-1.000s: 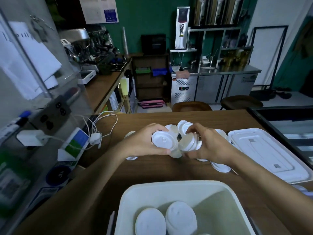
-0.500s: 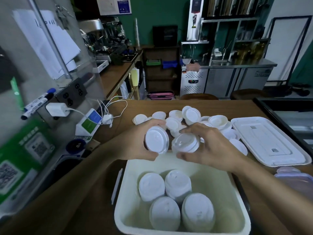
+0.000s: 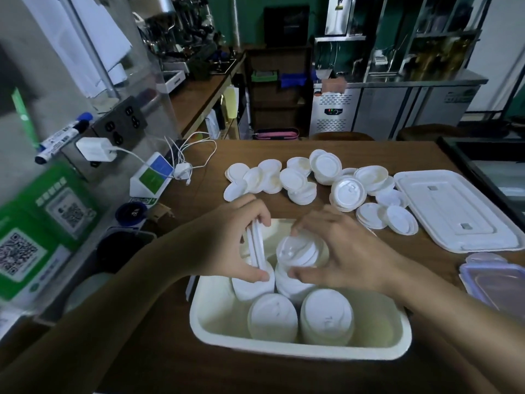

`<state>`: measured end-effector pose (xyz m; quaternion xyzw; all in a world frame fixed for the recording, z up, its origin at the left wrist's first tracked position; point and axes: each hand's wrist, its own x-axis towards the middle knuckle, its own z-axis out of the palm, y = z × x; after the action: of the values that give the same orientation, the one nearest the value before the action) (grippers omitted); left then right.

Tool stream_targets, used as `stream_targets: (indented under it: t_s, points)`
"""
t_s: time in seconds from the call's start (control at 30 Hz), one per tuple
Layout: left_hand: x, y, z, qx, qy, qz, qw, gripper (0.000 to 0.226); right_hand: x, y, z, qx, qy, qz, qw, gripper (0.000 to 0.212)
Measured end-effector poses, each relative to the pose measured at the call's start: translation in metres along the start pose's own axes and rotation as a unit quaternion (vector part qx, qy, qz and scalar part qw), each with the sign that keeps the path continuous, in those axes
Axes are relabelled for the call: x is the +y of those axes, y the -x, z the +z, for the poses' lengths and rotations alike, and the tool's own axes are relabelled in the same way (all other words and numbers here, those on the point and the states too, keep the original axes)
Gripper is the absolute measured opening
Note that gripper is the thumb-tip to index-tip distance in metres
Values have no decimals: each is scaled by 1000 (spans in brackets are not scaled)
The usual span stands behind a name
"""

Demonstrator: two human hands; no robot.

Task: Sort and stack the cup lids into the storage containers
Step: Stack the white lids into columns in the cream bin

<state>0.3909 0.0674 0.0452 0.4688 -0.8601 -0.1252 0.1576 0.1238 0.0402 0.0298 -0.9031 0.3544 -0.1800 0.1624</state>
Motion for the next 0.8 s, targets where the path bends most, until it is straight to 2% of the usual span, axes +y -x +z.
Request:
stream_targets:
  t_s: [0.13, 0.3, 0.43, 0.57, 0.8]
  points:
    - [0, 3, 13, -62, -43, -52, 996, 84, 4, 3, 10, -67, 32, 42, 996, 62]
    - [2, 4, 24, -115, -108, -99, 982, 74, 1, -3, 23, -137, 63, 61, 987, 54]
    - [-5, 5, 32, -103, -77, -104, 986, 68, 1, -4, 30, -200, 96, 81, 972, 48]
    - [-8, 8, 41, -76, -101, -95, 987, 73, 5, -1, 31, -193, 52, 88, 976, 43]
    - [0, 8, 51, -73, -163, -112, 978, 58, 5, 1, 34, -176, 37, 94, 979, 44]
